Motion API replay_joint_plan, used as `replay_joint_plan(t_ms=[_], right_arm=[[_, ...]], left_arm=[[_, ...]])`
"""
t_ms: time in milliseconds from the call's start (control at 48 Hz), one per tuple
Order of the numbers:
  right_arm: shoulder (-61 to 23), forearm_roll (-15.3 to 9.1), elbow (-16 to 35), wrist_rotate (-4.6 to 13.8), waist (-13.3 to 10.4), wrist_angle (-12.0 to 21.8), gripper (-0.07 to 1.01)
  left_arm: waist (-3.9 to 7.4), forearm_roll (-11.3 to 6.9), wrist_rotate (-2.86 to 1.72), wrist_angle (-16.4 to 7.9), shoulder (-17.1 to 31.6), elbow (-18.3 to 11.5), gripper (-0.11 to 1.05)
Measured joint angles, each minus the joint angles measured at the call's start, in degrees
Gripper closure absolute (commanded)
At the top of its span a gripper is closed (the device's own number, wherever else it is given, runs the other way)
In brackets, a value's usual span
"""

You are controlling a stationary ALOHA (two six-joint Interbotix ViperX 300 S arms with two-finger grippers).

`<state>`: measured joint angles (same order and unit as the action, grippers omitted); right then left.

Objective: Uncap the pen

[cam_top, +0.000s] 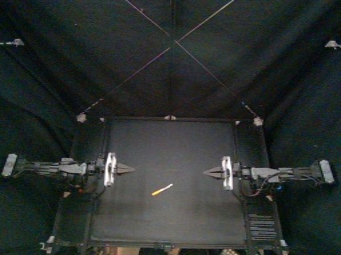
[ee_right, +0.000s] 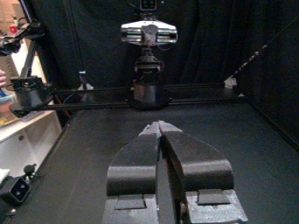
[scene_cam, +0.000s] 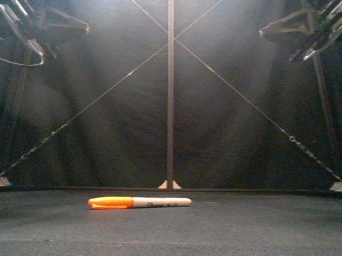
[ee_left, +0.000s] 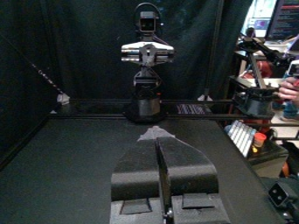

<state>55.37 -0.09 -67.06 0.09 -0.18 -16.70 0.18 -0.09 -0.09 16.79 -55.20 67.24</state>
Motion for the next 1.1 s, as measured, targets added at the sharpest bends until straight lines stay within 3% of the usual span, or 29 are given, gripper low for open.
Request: replay_joint_plan(t_ms=[83,167,354,479,562,708,896,1104], right_arm=[[-0.97,-0.09,-0.18,0.00,0.00,-0.18,0.91],[-5.19,-0.09,-0.18,0.00,0.00,-0.70,0.86],[-24.08,0.00,4.66,-0.18,-0.53,-1.67,0.78],[-35.51,0.00,9.67,0.09,-0.44,-0.70,0.54],[-42.36,0.53,13.18,0.18,-0.35,2.02,0.35],[-51.15,0.70,19.51,-0.44,-0.26,7.56,0.10],[-60.38,-2.55,26.81,-0.53,-0.18,11.34,0.09],[-68.91,-2.81,33.22,-0.53,-0.35,14.59,0.09]], left_arm=[[-0.09,0.00,0.09,1.14,1.23,0.79,0.97],[-0.26,0.00,0.00,2.72,6.42,1.41,0.90],[-0.70,1.23,0.00,5.19,16.44,1.41,0.69],[-0.79,2.99,0.09,5.54,20.04,1.32,0.47],[-0.79,3.16,0.09,5.54,20.92,1.32,0.36],[-0.79,3.25,0.09,5.63,21.01,1.32,0.31],[-0.79,3.25,0.09,5.63,21.01,1.85,0.31],[-0.79,3.16,0.00,5.63,21.01,2.29,0.31]])
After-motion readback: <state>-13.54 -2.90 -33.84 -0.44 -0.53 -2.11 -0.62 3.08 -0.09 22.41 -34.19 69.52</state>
